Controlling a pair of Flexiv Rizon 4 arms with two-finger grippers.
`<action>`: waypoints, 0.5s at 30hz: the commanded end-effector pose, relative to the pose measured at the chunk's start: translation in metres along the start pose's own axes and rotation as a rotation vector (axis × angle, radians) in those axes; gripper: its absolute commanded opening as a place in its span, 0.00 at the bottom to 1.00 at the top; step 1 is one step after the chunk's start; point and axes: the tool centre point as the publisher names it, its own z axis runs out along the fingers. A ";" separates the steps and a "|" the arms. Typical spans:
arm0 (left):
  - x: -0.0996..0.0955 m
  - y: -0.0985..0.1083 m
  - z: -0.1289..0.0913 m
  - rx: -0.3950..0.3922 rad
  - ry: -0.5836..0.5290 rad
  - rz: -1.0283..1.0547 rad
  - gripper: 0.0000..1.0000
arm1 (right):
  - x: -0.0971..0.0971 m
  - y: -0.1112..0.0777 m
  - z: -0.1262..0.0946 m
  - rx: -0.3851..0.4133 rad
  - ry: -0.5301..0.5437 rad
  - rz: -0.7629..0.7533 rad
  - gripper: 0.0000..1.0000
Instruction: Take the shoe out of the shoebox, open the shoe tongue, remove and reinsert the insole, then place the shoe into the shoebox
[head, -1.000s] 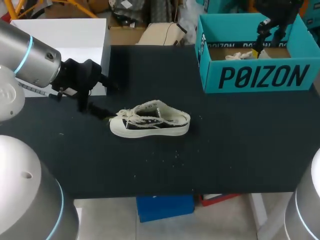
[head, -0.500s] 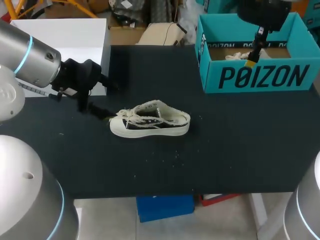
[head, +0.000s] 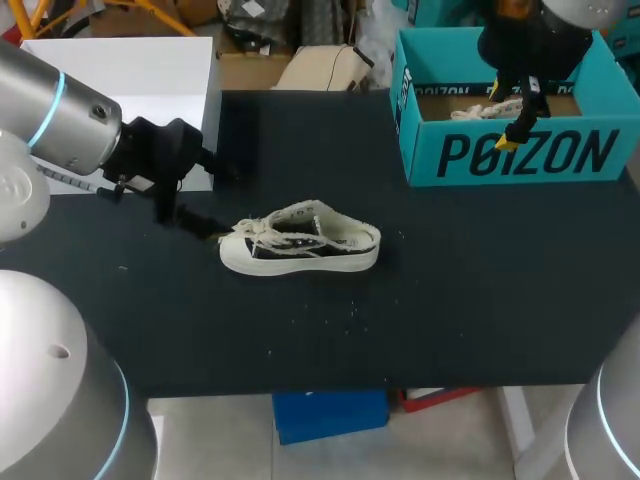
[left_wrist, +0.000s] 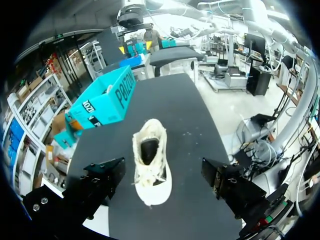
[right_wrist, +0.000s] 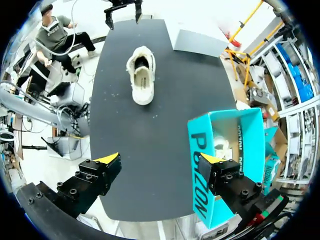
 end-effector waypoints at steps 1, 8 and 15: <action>0.000 0.001 0.002 0.000 -0.003 0.002 1.00 | 0.022 0.011 0.032 -0.041 -0.042 0.018 1.00; 0.000 0.001 0.002 0.000 -0.003 0.002 1.00 | 0.036 0.041 0.049 -0.092 -0.103 0.020 1.00; 0.000 0.001 0.002 0.000 -0.003 0.002 1.00 | 0.040 0.068 0.063 -0.157 -0.138 0.034 1.00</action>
